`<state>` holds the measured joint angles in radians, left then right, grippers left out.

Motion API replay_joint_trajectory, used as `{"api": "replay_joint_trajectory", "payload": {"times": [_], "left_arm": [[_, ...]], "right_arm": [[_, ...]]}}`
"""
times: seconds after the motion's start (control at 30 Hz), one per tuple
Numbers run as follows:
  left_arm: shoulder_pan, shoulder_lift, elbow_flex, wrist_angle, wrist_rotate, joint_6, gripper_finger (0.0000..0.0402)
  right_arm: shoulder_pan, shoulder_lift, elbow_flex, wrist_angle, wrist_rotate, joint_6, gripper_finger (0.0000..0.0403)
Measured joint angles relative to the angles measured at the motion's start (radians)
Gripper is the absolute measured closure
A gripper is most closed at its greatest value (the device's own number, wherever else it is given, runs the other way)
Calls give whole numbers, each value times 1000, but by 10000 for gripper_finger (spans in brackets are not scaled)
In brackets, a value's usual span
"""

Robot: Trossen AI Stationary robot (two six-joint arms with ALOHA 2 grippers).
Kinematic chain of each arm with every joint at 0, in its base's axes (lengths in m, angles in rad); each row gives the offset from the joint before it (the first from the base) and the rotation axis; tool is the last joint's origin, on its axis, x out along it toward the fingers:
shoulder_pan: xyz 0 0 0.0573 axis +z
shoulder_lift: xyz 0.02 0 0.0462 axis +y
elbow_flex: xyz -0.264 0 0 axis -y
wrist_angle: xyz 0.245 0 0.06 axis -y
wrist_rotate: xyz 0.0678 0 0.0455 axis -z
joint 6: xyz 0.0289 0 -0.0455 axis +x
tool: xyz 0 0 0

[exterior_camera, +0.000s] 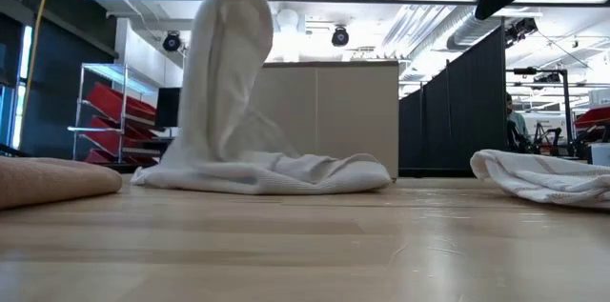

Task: Fold towel
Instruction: Fold the left white towel

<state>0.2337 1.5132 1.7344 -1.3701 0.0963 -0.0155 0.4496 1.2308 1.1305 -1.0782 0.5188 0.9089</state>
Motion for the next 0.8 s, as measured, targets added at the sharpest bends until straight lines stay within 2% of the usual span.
{"api": "replay_joint_trajectory", "payload": {"times": [0.1,0.17,0.3,0.47,0.53,0.7,0.8], "left_arm": [[-8,18,0,-46,-84,17,395],[-8,26,0,-73,-143,19,377],[-4,38,0,-120,-172,13,316],[13,33,-7,-199,-237,-16,235],[17,16,-33,-174,-214,-23,213],[-32,7,-148,28,-52,9,192],[-123,13,-261,193,-76,43,192]], "right_arm": [[0,0,0,0,2,-2,403],[0,0,0,3,-7,-19,403],[0,0,0,36,-50,-77,403],[-18,6,0,105,-53,-146,402],[-38,20,0,114,-54,-179,402],[-120,60,0,126,-54,-215,402],[-146,83,0,125,-58,-212,402]]}}
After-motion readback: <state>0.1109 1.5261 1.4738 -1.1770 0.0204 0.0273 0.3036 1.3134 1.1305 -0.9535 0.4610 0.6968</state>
